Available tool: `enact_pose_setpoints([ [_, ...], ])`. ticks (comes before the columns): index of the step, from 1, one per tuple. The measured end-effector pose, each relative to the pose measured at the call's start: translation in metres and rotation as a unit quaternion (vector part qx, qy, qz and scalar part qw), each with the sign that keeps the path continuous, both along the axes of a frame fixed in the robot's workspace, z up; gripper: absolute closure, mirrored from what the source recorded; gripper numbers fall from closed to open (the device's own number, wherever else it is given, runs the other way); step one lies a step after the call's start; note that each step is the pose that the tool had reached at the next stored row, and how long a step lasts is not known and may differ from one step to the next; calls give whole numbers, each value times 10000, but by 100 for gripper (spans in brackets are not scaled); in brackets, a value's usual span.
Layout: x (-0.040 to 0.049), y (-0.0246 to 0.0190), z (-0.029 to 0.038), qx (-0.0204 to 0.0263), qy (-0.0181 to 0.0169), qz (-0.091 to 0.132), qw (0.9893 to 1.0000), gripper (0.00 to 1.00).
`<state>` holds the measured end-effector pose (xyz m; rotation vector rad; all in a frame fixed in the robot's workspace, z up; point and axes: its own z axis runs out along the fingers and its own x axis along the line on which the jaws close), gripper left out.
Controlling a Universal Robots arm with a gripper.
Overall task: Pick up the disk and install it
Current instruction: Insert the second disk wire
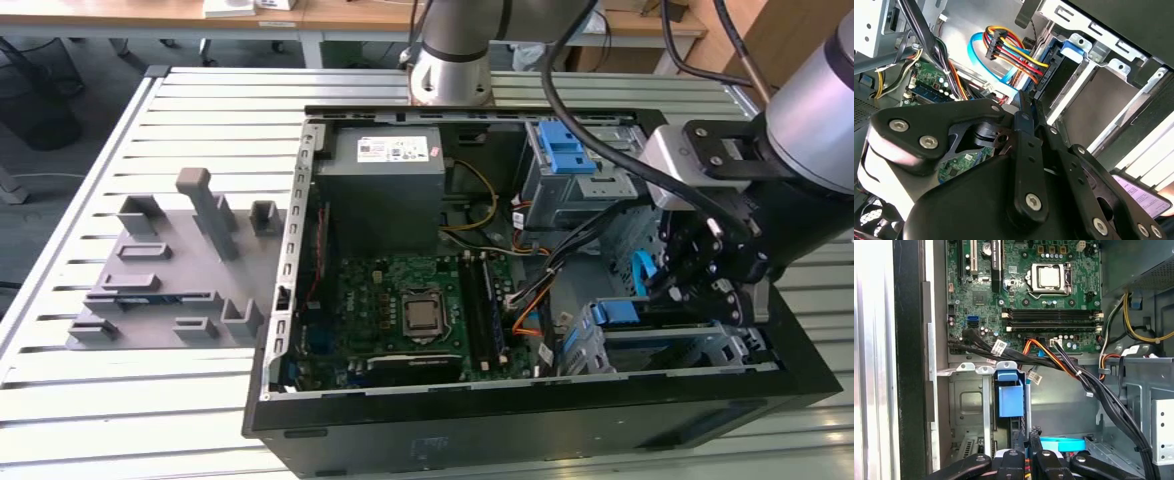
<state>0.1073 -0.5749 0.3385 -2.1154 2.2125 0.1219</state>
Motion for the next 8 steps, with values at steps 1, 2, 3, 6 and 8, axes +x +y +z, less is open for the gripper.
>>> enact_pose_setpoints([
  [1,0,-3,-2,-1,0,0,10000,84],
  [2,1,-7,-5,0,0,0,10000,84],
  [3,2,-11,-7,1,0,0,10000,84],
  [6,7,-18,-13,7,0,0,10000,84],
  [8,10,-20,-15,10,0,0,10000,84],
])
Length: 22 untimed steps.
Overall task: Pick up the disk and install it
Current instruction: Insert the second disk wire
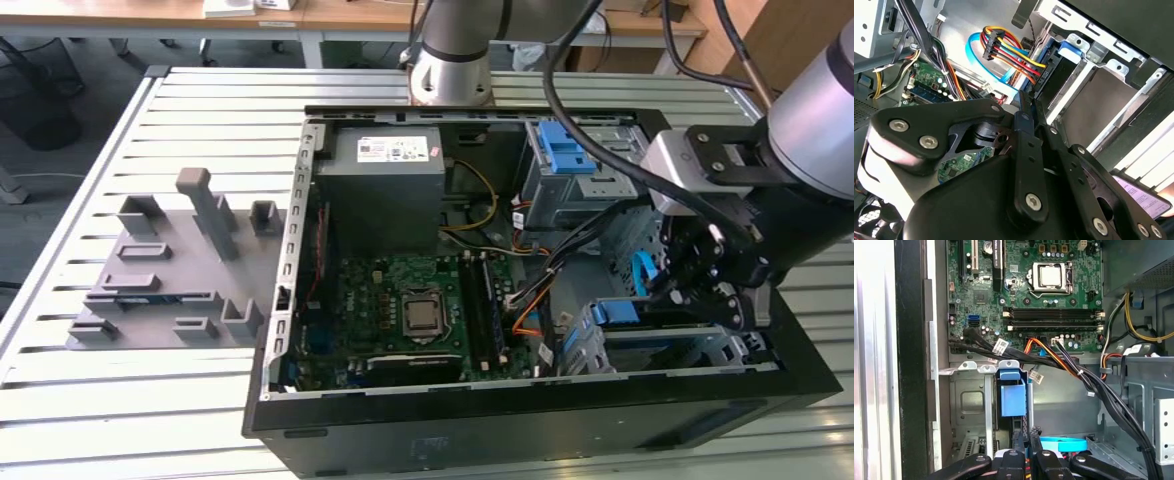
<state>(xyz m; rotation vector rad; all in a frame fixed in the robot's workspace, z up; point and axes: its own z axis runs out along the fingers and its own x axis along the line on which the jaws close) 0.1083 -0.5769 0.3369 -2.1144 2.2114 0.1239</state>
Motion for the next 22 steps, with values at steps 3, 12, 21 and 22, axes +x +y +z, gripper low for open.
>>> enact_pose_setpoints([
  [3,6,-4,-5,0,0,0,10000,84],
  [12,22,-6,-15,15,0,0,10000,84],
  [21,24,-12,-35,22,0,0,10000,84],
  [22,24,-13,-39,23,0,0,10000,84],
])
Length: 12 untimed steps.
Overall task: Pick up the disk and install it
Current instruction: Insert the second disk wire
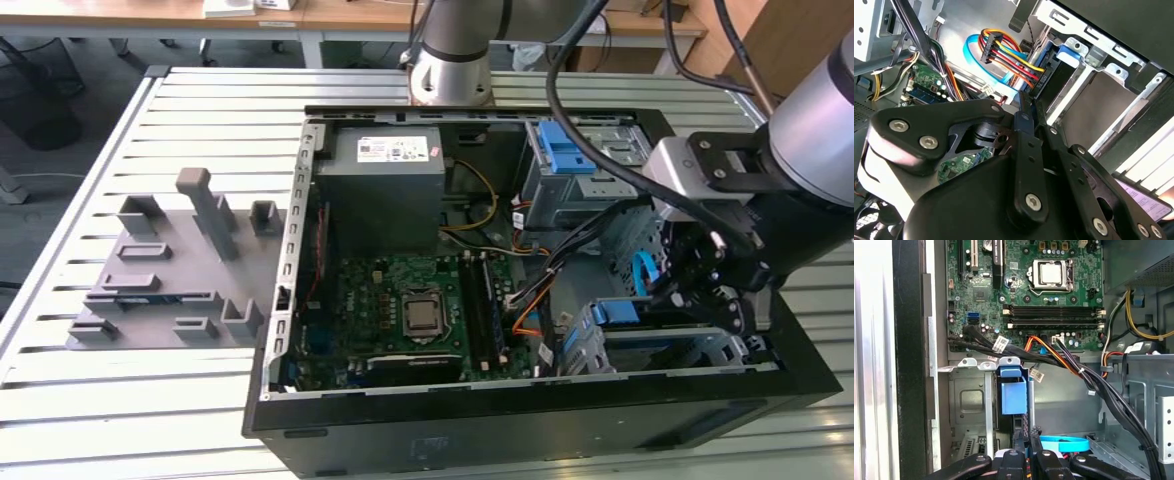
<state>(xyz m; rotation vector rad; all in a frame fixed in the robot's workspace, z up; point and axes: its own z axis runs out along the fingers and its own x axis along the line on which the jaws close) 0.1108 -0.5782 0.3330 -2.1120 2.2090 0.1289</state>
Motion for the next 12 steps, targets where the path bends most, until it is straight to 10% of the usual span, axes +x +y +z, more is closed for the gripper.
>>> enact_pose_setpoints([
  [12,5,-7,-26,-1,0,0,10000,84],
])
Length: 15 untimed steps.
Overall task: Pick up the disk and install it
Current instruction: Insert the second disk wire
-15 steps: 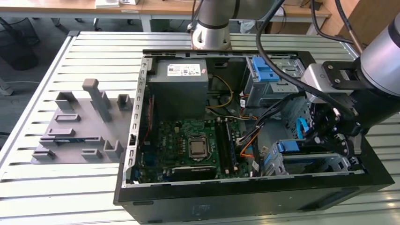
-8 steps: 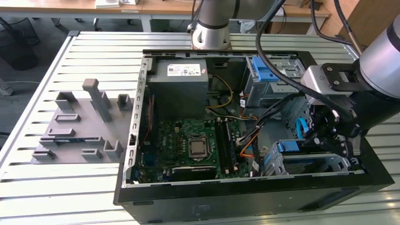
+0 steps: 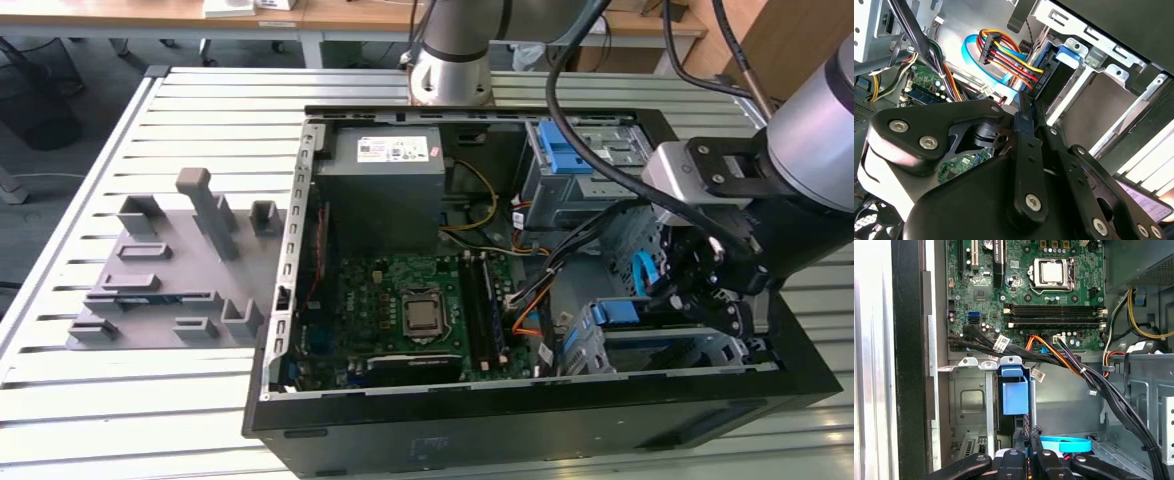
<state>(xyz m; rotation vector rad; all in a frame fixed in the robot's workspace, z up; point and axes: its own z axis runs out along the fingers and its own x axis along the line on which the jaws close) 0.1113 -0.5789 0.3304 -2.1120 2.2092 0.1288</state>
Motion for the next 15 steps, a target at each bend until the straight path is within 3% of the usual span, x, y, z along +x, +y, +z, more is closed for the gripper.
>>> enact_pose_setpoints([
  [6,4,-1,-4,1,0,0,10000,83],
  [7,4,-1,-4,1,0,0,10000,76],
  [9,4,-1,1,1,0,0,10000,76],
  [15,4,-1,48,0,0,0,10000,76],
])
